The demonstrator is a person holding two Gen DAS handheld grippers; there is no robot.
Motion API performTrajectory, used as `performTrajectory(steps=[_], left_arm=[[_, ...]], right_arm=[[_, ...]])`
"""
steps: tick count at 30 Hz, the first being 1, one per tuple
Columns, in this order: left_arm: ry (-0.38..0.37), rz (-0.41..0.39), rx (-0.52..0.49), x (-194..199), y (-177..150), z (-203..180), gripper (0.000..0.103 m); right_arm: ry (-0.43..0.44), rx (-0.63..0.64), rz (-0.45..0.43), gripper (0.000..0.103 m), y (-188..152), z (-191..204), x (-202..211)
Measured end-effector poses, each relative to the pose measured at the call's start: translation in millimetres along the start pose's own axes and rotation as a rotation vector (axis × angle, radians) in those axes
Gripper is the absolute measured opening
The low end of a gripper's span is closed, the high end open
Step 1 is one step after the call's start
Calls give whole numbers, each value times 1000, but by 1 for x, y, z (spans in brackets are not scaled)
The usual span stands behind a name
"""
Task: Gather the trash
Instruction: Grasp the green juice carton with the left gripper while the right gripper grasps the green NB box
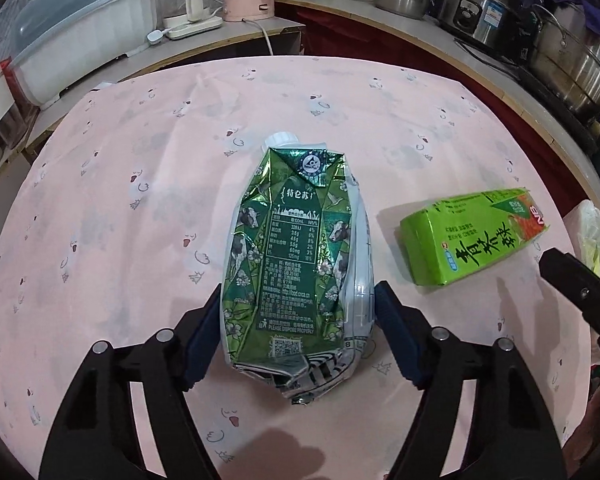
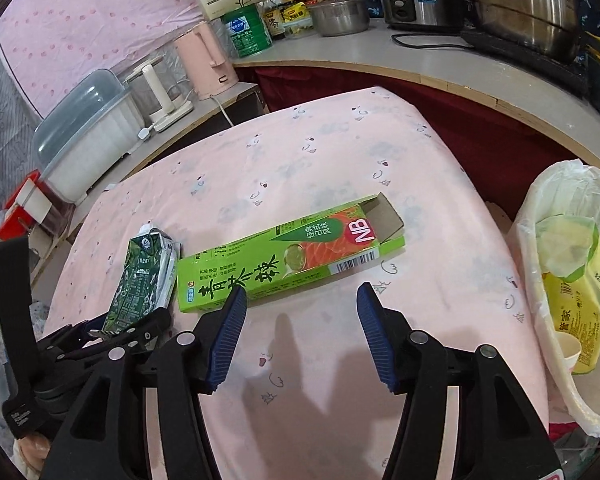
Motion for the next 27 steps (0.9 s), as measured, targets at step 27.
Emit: performTrajectory(steps=[27], left_arm=[[0, -2, 86, -23, 28, 31, 69]], right_arm=[[15, -89, 58, 69, 44, 36, -101]])
Point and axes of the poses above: each gripper's, at about its wrist camera, not at the fingertips, and x roughly against the way its jaws point, z to its left, y to its top, the point moved 10 cm from there along -x, roughly the way its jaws point, and after that the axes turned 9 degrees about -z, right-handed, at the moved point
